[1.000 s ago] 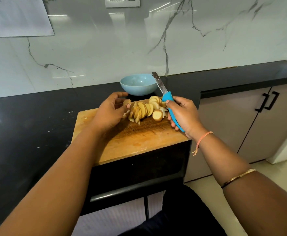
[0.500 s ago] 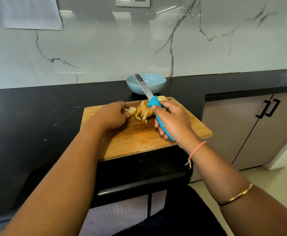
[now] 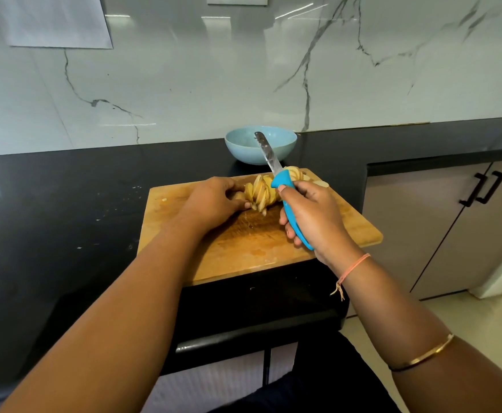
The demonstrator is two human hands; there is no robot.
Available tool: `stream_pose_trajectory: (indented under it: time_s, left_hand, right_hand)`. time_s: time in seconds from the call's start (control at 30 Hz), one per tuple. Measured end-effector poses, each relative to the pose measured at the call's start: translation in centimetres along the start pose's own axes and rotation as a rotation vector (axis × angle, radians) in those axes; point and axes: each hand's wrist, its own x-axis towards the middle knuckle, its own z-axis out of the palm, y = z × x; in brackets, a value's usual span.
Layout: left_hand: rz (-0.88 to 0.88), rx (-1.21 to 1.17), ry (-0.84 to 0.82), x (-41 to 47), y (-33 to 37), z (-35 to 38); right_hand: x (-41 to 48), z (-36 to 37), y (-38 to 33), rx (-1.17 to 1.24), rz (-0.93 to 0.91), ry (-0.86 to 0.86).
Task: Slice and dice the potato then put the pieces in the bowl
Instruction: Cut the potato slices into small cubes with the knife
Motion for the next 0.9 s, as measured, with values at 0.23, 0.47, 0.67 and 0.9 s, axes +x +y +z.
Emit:
stream_pose_trajectory:
  time_s: [0.23, 0.47, 0.67, 0.9]
  left_hand:
    - [0.029, 0.027, -0.003, 0.3, 1.1, 0.9]
    - [-0.020, 0.024, -0.053, -0.2, 0.9, 0.2]
    - [-0.077, -0.005, -0.159, -0.8, 0.2, -1.4]
    - [-0.055, -0.007, -0.170, -1.3, -0.1, -1.7]
  right_hand:
    - [-0.1, -0.4, -0.3, 0.058, 0.046, -0.009]
    - [-0.3, -0.3, -0.2, 0.032, 0.033, -0.008]
    - [-0.7, -0.3, -0.6, -0.019, 0.019, -0.024]
    - [-1.3, -0.6, -1.9, -0.334, 0.042, -0.164]
